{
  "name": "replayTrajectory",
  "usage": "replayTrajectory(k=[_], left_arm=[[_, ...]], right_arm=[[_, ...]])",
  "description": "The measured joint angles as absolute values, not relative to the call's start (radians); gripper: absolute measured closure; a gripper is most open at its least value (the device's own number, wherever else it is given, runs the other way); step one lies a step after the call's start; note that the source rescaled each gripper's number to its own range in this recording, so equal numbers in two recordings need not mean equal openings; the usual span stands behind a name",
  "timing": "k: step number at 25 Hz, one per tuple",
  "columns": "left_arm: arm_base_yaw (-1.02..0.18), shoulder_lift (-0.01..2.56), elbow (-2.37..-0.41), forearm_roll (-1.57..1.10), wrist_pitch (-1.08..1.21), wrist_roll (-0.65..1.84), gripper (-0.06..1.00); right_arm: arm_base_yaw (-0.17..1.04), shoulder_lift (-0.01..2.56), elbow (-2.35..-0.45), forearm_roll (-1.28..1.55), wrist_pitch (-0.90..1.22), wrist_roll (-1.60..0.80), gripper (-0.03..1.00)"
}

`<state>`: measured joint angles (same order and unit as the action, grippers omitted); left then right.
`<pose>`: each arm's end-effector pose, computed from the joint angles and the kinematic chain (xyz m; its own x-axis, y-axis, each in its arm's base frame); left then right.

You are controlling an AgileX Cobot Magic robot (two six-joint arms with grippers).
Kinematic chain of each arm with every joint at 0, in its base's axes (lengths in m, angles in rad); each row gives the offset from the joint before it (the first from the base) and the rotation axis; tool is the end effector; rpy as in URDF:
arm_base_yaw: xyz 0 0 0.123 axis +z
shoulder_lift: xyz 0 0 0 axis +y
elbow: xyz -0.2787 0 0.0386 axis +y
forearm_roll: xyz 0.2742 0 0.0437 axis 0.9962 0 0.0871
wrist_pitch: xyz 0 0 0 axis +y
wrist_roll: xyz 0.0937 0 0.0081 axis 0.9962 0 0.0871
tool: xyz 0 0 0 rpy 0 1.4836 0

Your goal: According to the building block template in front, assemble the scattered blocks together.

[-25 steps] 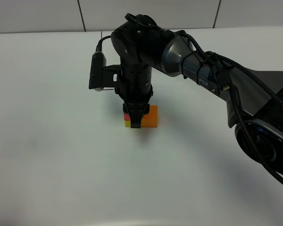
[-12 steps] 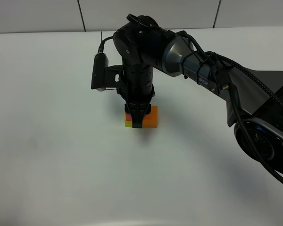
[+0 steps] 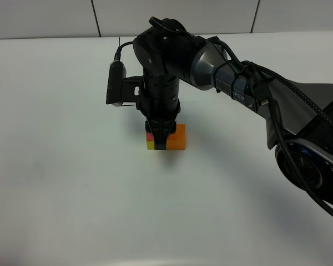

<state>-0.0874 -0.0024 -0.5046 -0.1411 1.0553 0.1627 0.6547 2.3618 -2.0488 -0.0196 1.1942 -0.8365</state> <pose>0.0223 -0.0135 0.2910 -0.4193 0.1291 -0.8986 0.2359 0.9713 0.0294 0.4085 0.3114 0.1557 -0.0680 -0.9939 -0.0864 -0.9891 0.0785 -0.1243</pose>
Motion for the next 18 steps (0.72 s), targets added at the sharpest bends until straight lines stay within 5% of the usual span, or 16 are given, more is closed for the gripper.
replayTrajectory(k=[18], left_arm=[[-0.087, -0.002, -0.505, -0.141, 1.055, 0.163, 0.55]], right_arm=[[0.655, 2.362, -2.050, -0.018, 1.170, -0.853, 0.95]])
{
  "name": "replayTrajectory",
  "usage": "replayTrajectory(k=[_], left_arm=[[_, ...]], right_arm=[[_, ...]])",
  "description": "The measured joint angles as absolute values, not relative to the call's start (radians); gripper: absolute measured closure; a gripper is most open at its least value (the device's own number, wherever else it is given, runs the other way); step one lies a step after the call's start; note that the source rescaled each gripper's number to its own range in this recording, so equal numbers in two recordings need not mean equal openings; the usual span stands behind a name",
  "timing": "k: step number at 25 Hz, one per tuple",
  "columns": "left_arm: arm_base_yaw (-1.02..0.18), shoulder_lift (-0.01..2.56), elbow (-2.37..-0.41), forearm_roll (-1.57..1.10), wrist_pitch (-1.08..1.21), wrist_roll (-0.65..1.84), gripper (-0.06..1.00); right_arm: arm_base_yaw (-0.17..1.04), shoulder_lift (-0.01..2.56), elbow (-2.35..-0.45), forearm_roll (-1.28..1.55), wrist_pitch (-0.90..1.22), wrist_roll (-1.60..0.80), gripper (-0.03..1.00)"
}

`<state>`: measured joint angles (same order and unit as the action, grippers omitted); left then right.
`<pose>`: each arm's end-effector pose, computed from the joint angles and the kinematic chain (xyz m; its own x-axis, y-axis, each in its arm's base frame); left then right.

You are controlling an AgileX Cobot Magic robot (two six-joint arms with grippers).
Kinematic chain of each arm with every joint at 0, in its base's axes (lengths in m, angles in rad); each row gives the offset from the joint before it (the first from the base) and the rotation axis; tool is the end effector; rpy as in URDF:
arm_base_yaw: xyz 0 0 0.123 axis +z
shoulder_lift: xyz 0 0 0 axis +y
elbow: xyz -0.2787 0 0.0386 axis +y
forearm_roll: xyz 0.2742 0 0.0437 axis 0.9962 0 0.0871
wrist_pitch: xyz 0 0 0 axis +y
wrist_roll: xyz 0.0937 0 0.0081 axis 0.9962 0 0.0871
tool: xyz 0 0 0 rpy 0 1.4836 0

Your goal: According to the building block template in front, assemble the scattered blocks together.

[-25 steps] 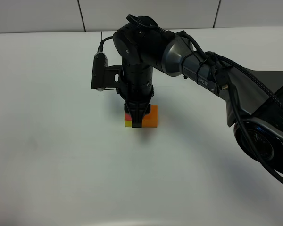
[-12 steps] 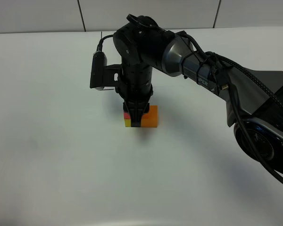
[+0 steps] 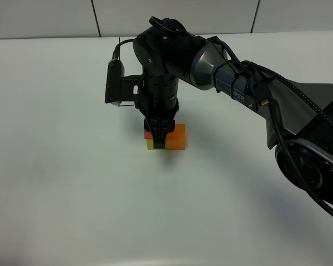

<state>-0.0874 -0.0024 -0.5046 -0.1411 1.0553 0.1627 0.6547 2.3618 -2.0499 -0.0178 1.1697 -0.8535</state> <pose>0.0223 -0.0135 0.2910 -0.4193 0.1291 -0.8986 0.2359 0.9713 0.0294 0.4103 0.3130 0.1564 -0.0494 -0.9935 -0.1022 -0.9876 0.0639 -0.1436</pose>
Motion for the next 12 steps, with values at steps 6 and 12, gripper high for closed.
replayTrajectory(k=[6, 12], left_arm=[[-0.087, -0.002, -0.505, -0.141, 1.055, 0.163, 0.55], [-0.087, -0.002, -0.505, -0.141, 1.055, 0.163, 0.55]], right_arm=[[0.655, 2.362, -2.050, -0.018, 1.174, -0.872, 0.95], [0.655, 2.362, -2.050, -0.018, 1.173, -0.881, 0.95]])
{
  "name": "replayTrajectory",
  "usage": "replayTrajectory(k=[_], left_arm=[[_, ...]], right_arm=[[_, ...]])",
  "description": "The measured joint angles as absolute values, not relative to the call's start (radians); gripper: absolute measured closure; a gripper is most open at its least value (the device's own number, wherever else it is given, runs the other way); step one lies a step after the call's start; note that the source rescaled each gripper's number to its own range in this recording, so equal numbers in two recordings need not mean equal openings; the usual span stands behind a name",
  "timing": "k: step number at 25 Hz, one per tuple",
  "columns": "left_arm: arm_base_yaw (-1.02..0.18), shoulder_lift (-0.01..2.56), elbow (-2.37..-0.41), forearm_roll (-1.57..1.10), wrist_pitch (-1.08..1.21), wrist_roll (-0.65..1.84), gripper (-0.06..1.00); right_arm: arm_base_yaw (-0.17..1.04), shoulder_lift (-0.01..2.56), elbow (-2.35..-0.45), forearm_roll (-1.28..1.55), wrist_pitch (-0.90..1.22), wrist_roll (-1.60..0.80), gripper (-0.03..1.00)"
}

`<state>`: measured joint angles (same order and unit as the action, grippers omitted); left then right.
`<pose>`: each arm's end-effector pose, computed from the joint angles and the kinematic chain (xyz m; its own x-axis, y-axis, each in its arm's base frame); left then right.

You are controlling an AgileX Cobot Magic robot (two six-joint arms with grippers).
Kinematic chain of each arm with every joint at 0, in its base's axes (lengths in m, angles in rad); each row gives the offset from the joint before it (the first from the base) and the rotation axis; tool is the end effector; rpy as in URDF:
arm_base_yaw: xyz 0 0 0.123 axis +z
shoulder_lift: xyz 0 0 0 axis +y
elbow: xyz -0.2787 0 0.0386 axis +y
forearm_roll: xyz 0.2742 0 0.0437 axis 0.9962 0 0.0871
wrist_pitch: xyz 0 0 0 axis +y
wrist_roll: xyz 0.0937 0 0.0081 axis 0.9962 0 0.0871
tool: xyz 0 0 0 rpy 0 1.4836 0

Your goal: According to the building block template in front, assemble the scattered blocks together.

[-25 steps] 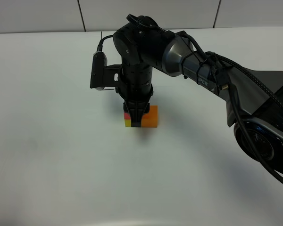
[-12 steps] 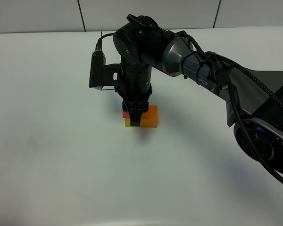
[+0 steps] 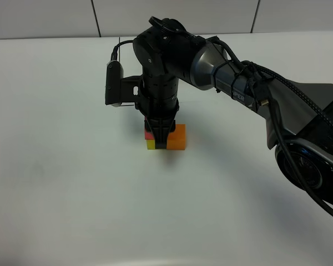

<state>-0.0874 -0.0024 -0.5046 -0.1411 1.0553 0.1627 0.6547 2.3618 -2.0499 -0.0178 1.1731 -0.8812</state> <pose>0.0223 -0.0135 0.2910 -0.4193 0.1291 -0.8986 0.2359 0.9713 0.0294 0.4101 0.3129 0.1563 -0.0223 -0.9951 -0.0961 -0.9889 0.0361 -0.1438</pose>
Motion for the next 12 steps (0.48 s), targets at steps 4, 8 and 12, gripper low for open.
replayTrajectory(k=[4, 8, 12], left_arm=[[-0.087, -0.002, -0.505, -0.141, 1.055, 0.163, 0.55], [-0.087, -0.002, -0.505, -0.141, 1.055, 0.163, 0.55], [-0.087, -0.002, -0.505, -0.141, 1.055, 0.163, 0.55]], right_arm=[[0.655, 2.362, -2.050, -0.018, 1.172, -0.896, 0.95], [0.655, 2.362, -2.050, -0.018, 1.172, -0.907, 0.93], [0.655, 2.362, -2.050, -0.019, 1.170, -0.909, 0.65]])
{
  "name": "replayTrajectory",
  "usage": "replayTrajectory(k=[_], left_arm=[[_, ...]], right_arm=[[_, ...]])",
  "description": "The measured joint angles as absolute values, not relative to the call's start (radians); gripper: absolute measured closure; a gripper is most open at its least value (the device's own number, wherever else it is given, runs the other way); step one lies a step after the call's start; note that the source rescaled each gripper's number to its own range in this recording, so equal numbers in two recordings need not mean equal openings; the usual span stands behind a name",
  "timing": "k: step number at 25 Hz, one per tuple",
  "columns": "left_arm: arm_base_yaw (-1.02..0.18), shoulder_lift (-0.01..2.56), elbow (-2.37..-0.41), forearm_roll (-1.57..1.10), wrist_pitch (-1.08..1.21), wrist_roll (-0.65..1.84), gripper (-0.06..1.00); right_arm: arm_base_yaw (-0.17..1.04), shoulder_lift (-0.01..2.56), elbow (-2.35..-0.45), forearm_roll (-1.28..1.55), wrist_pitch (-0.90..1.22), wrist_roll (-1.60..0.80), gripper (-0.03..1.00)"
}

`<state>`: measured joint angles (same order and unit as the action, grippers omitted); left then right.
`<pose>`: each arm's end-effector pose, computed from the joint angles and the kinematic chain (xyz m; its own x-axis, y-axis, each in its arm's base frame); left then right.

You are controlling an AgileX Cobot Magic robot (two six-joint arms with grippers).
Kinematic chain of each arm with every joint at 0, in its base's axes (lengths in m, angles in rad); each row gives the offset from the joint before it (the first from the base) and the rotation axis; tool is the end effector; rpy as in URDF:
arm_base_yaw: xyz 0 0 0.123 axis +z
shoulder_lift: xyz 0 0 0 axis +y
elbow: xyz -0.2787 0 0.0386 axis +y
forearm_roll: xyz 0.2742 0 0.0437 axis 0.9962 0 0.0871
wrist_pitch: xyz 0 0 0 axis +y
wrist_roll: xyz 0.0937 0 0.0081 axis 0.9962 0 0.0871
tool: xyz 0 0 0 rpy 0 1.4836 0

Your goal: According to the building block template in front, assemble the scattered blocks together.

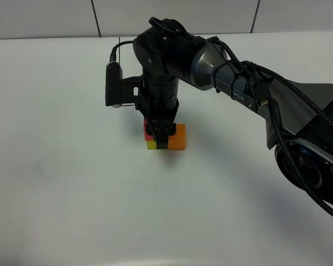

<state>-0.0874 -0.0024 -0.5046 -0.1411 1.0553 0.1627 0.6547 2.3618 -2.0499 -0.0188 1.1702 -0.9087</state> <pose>0.0223 -0.0135 0.2910 -0.4193 0.1291 -0.8986 0.2359 0.9713 0.0294 0.4104 0.3130 0.1564 0.0054 -0.9956 -0.0931 -0.9888 0.0086 -0.1492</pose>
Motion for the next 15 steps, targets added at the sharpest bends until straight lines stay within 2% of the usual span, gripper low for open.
replayTrajectory(k=[2, 5, 8, 15], left_arm=[[-0.087, -0.002, -0.505, -0.141, 1.055, 0.163, 0.55], [-0.087, -0.002, -0.505, -0.141, 1.055, 0.163, 0.55], [-0.087, -0.002, -0.505, -0.141, 1.055, 0.163, 0.55], [-0.087, -0.002, -0.505, -0.141, 1.055, 0.163, 0.55]], right_arm=[[0.655, 2.362, -2.050, -0.026, 1.170, -0.910, 0.48], [0.655, 2.362, -2.050, -0.052, 1.170, -0.911, 0.31], [0.655, 2.358, -2.050, -0.073, 1.177, -0.900, 0.25], [0.626, 2.254, -2.050, -0.098, 1.211, -0.705, 0.23]])
